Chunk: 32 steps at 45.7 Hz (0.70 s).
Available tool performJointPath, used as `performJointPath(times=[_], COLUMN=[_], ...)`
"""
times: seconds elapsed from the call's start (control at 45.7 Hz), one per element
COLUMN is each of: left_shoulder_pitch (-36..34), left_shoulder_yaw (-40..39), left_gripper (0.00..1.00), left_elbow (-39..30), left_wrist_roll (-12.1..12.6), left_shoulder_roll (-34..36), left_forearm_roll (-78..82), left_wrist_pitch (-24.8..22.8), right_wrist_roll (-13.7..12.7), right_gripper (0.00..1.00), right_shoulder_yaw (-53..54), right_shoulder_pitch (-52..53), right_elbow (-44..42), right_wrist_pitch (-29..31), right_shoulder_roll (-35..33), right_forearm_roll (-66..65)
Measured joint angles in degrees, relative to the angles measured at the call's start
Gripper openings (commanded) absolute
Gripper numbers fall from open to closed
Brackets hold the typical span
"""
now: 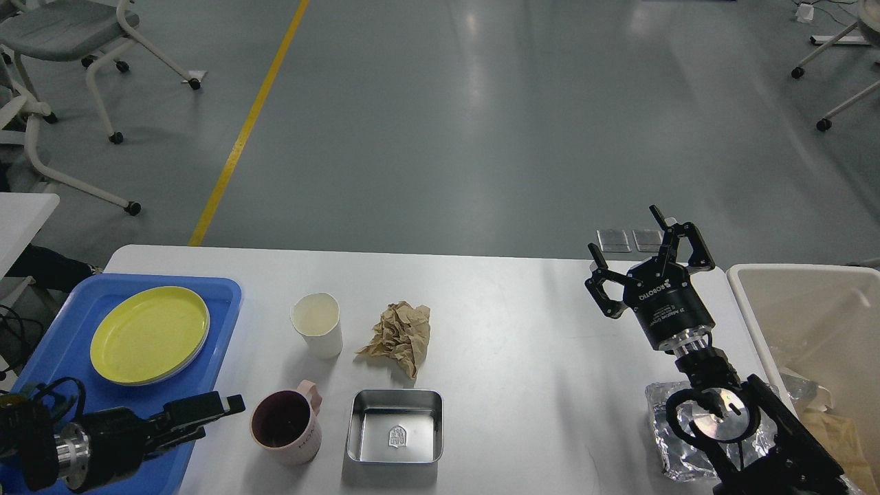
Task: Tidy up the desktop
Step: 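Reach the left gripper toward the pink mug's handle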
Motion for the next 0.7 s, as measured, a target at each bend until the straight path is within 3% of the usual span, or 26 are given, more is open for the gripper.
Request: performJointPath(times=[0.503, 0.7], left_shoulder_pitch=[-1.7, -5.72], left_shoulder_yaw=[0.3, 4.52], left_gripper=[0.96, 0.93], left_elbow=[1.75, 4.34], left_wrist_roll=[7.94, 8.99], left_shoulder_roll=[-5.86, -9.72], left_forearm_roll=[2.25, 2.59], left_wrist_pitch=[-0.08, 0.19], right_wrist_roll=[0.09, 0.09], right_gripper=[1.0, 1.0], right_shoulder_yaw=[0.0, 0.0], right_shoulder_pitch=[-0.79, -1.19], right_elbow=[0.69, 1.41], right_wrist_pitch=[0.12, 0.12], right_shoulder_roll=[1.21, 1.25], right_forearm_roll=[-0.17, -0.93])
